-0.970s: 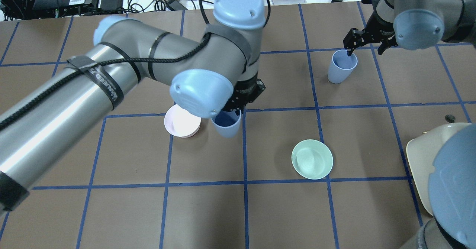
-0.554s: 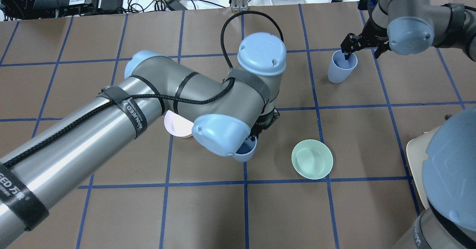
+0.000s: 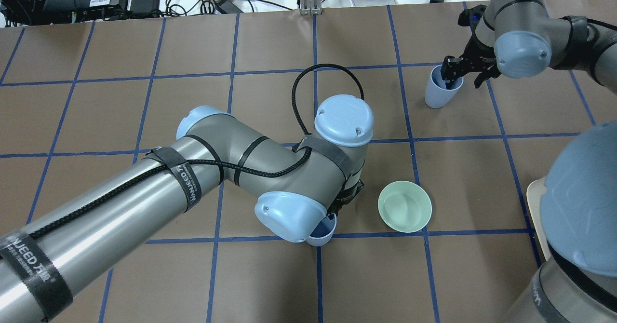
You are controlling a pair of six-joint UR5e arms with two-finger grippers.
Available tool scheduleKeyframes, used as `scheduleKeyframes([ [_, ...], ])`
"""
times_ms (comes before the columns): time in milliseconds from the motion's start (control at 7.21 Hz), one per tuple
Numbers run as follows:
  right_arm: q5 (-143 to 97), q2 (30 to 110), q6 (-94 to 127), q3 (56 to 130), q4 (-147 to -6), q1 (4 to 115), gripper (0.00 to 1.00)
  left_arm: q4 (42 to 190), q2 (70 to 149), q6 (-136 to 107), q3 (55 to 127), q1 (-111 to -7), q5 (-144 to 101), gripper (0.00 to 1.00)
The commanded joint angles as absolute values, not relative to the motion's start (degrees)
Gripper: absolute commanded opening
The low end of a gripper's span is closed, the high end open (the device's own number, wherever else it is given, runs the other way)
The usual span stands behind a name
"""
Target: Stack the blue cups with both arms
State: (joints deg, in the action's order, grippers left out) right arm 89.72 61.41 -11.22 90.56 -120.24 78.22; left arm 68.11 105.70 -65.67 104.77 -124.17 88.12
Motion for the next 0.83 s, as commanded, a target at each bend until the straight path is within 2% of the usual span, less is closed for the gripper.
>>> scheduleKeyframes([
  [0, 90.09, 61.43, -11.43, 90.09, -117.88, 78.22, 0.00, 66.62, 106.34, -65.92, 105.03, -124.10, 88.16, 0.00],
  [139, 90.17, 61.70, -11.34, 90.00, -116.90, 78.22, 0.00, 66.45, 106.35, -65.74, 104.94, -124.10, 88.07, 0.19],
  [277, 90.96, 62.13, -11.34, 89.74, -115.50, 78.22, 0.00, 66.71, 106.43, -64.70, 105.20, -124.10, 87.63, 0.99],
  [693, 90.62, 65.29, -10.72, 89.74, -112.25, 78.48, 0.00, 66.79, 103.91, -61.46, 104.34, -123.14, 88.24, 1.00],
])
